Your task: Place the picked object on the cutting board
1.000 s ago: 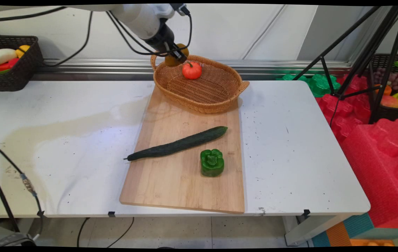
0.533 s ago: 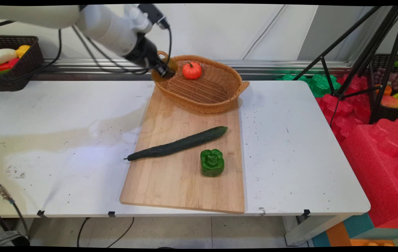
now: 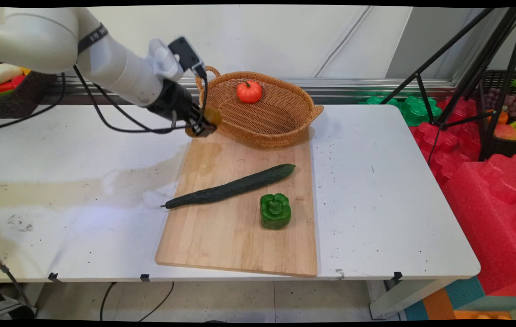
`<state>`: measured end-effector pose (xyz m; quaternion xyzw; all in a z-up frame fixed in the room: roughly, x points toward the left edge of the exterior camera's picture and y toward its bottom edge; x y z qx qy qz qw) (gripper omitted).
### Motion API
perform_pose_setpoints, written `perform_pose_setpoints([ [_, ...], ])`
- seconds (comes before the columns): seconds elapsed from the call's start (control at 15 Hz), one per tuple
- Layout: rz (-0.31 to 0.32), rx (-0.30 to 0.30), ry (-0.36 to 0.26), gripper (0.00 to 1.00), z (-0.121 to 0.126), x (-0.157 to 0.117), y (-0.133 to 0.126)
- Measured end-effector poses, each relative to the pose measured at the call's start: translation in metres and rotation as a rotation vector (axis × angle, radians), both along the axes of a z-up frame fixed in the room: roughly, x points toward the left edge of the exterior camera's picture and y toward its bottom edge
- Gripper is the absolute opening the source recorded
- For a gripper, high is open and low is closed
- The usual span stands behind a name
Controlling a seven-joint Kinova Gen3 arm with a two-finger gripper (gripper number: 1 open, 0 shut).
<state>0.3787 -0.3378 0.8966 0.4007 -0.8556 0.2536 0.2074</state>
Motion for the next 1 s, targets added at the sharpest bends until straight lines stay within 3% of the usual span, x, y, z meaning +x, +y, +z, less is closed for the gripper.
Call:
perform_pose_setpoints([
  [1.0, -0.166, 0.139, -0.062, 0.0, -0.07, -0.03, -0.036],
])
